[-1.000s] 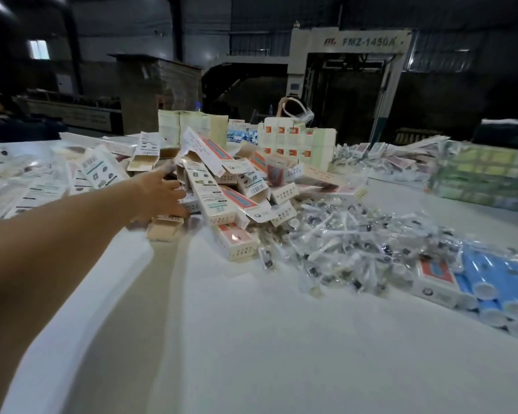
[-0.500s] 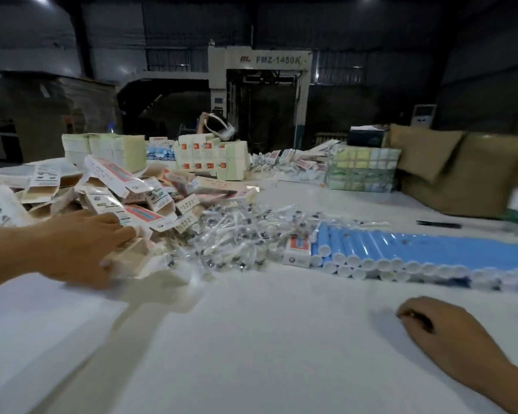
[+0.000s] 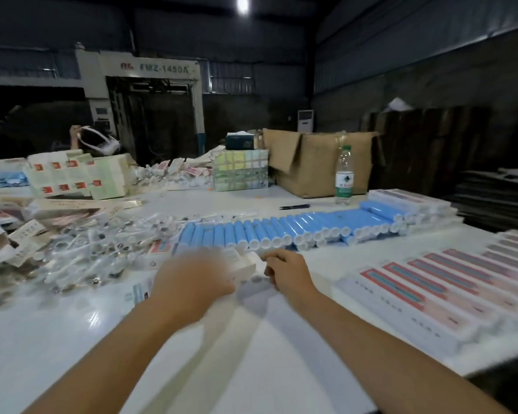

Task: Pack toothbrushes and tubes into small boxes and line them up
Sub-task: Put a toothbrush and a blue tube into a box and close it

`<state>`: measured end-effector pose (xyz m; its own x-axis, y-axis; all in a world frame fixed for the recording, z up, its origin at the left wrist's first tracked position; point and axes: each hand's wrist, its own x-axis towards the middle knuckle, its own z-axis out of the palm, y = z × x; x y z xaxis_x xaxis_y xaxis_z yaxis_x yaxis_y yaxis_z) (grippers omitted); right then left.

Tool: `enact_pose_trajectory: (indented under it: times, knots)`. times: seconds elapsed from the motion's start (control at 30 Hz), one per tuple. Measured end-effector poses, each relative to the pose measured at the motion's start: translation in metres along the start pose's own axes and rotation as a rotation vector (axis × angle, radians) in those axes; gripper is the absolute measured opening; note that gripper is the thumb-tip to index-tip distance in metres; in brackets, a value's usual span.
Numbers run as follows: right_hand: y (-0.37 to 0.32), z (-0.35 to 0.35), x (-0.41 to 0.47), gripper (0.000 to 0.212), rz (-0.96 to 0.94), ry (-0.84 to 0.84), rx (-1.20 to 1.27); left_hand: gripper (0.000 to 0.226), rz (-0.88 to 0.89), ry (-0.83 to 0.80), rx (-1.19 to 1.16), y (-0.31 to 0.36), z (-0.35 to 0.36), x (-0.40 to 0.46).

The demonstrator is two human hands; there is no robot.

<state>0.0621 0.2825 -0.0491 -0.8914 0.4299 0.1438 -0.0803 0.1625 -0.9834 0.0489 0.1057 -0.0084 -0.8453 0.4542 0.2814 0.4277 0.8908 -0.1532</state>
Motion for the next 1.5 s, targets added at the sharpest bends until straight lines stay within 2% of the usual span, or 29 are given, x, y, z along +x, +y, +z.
enact_pose_trajectory:
  times: [0.07,0.2,0.47,0.57,0.67,0.77,0.83,0.87,0.93,1.0,1.07,1.2,1.3,1.5]
  knots:
    - [-0.001,-0.008,0.000,0.032,0.037,0.047,0.084,0.072,0.011,0.059,0.088,0.021,0.011,0.004]
    - [0.002,-0.010,-0.001,0.030,0.039,0.019,0.083,0.077,0.030,0.089,0.184,0.028,0.039,-0.008]
    - [-0.007,-0.013,0.012,0.025,0.088,0.054,-0.026,0.079,0.157,0.108,0.207,0.026,0.048,-0.011]
    - [-0.027,-0.030,0.044,0.024,-0.023,0.132,-0.260,0.079,0.160,0.080,0.197,0.025,0.050,-0.005]
    - [-0.048,-0.067,0.081,0.027,-0.144,0.206,-0.626,0.078,0.141,0.027,0.196,0.027,0.049,-0.003]
    - [-0.055,-0.115,0.117,0.021,-0.149,0.294,-0.964,0.085,0.157,0.035,0.170,0.029,0.047,0.000]
    - [-0.055,-0.146,0.137,0.022,-0.109,0.326,-1.164,0.109,0.152,0.090,0.043,0.031,0.036,0.002]
    - [-0.054,-0.161,0.146,0.023,-0.083,0.345,-1.251,0.113,0.164,0.125,-0.042,0.029,0.039,0.003]
    - [-0.049,-0.186,0.163,0.027,-0.018,0.401,-1.395,0.103,0.229,0.364,-0.105,0.029,0.056,0.009]
    - [-0.040,-0.207,0.179,0.032,0.072,0.447,-1.484,0.100,0.249,0.483,-0.142,0.026,0.065,0.016]
    - [-0.030,-0.222,0.194,0.033,0.153,0.453,-1.533,0.099,0.263,0.504,-0.130,0.025,0.071,0.021]
    - [-0.010,-0.238,0.218,0.035,0.285,0.343,-1.512,0.095,0.270,0.470,-0.134,0.022,0.080,0.027]
    - [0.003,-0.240,0.231,0.042,0.390,0.366,-1.514,0.095,0.276,0.474,-0.122,0.021,0.081,0.029]
    - [0.002,-0.238,0.234,0.035,0.344,0.386,-1.516,0.091,0.269,0.394,-0.058,0.024,0.071,0.023]
